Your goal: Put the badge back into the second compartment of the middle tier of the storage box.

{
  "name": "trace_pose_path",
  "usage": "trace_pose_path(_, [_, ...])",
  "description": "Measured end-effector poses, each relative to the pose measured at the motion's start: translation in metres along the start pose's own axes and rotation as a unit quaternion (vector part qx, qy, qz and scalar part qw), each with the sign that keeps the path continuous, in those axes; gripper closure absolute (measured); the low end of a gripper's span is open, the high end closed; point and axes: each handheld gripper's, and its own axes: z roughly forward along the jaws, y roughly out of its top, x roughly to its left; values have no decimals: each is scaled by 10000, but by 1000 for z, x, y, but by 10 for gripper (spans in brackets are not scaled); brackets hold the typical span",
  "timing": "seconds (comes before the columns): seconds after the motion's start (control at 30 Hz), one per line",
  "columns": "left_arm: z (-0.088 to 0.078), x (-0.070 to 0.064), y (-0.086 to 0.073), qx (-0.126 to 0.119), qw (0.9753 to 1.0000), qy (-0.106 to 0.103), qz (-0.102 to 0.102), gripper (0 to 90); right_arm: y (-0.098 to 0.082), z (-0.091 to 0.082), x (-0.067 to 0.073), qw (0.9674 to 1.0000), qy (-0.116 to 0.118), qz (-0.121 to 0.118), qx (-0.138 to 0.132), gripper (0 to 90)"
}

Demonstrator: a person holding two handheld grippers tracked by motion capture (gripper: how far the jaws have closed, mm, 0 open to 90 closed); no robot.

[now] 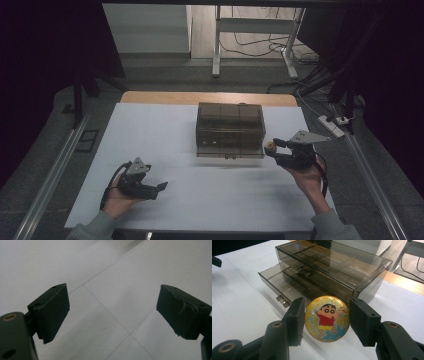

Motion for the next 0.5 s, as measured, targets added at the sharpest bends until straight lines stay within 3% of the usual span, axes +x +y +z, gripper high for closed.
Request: trace_pose_path(0.5, [0, 0, 0, -4, 10000, 0, 2, 117, 9, 12, 6, 9999, 126, -58, -12, 472])
